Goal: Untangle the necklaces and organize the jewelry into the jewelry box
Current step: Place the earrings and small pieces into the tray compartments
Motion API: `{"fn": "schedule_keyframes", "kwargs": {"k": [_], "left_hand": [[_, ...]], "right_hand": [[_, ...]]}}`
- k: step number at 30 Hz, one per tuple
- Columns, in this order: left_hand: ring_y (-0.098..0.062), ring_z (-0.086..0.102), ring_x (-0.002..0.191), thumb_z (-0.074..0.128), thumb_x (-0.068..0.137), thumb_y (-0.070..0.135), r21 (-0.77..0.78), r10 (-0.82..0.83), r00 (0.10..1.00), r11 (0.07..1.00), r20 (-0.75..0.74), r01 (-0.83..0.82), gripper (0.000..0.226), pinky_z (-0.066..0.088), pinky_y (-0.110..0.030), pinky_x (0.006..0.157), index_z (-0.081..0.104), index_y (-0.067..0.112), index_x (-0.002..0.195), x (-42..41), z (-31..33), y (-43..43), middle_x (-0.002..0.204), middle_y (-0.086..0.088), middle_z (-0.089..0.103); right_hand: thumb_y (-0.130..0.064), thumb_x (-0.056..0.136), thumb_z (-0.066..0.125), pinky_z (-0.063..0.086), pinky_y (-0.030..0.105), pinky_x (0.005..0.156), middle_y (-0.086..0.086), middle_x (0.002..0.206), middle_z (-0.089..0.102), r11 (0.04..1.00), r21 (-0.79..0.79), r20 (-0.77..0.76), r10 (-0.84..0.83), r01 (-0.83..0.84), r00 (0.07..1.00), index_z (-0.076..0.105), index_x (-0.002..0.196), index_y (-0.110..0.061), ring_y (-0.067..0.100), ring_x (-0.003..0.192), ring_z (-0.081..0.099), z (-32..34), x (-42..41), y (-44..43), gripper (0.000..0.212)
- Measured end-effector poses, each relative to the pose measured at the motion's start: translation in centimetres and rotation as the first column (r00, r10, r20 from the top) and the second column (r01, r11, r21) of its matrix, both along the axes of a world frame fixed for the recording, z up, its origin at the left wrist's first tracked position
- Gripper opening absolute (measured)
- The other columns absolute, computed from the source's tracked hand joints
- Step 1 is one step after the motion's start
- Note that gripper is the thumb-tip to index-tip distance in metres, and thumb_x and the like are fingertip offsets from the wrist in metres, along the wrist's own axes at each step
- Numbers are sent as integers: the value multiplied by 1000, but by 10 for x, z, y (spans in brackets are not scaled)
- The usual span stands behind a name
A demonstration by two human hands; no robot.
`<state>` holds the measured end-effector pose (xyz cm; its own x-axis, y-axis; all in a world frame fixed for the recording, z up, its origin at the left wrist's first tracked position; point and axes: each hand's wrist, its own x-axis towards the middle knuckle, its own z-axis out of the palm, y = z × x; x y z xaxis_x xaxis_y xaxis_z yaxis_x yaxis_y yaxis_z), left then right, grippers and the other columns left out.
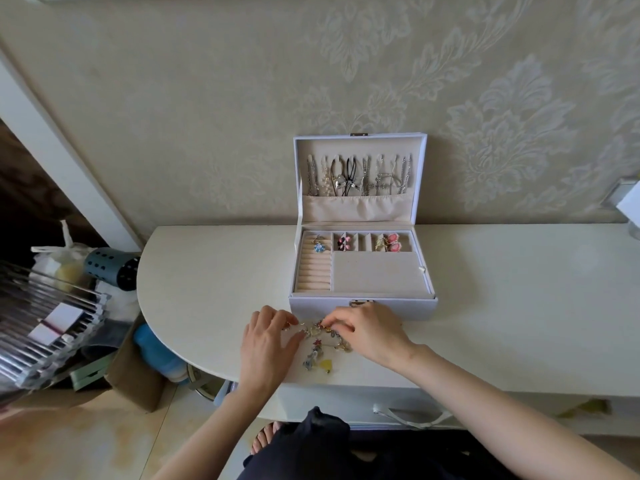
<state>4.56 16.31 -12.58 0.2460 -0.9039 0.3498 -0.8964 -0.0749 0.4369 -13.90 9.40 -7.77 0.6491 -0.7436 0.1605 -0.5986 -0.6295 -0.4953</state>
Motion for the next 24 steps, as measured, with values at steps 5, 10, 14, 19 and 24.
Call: {"fn": "schedule_keyframes", "kwargs": {"k": [5,10,14,19,24], "left_hand": [[-26,56,71,88,59,25,2,-56,996,998,70,56,28,42,-29,59,68,16,78,-3,-1,-3,79,-2,56],[-27,56,72,89,57,23,-6,-65,997,998,47,65,32,43,-31,60,64,16,77,-1,-1,-8,80,-2,57],[-25,56,65,91,53,21,-20,-76,993,997,91,78,36,46,-33,54,60,18,72,-3,2,-6,72,3,61],[-18,55,63,85,64,14,-73,-54,998,996,-14,52,28,42,-28,59,58,18,74,-6,7,-2,69,10,63],[-5,60,69,60,89,3,-226,-176,931,968,-318,106,10,48,-18,62,59,13,91,-15,35,-7,87,3,56]], "right_hand": [[-22,96,48,48,30,88,-3,109,71,988,-64,-147,129,-140,981,66,118,-27,20,99,65,1,23,-9,28],[-11,92,45,47,35,72,10,90,71,974,-159,-298,110,-163,948,66,111,-19,30,86,63,-3,27,-10,29],[-7,86,51,34,32,54,15,65,64,943,-236,-315,156,-236,936,66,91,-7,35,62,61,-10,29,-9,15],[-21,88,62,48,17,60,-3,78,74,991,-131,74,25,-15,997,74,95,-20,11,60,66,-4,22,-5,14],[-11,90,60,47,17,63,-7,71,64,897,442,386,-213,23,898,68,92,-7,0,58,56,21,7,-12,9]]}}
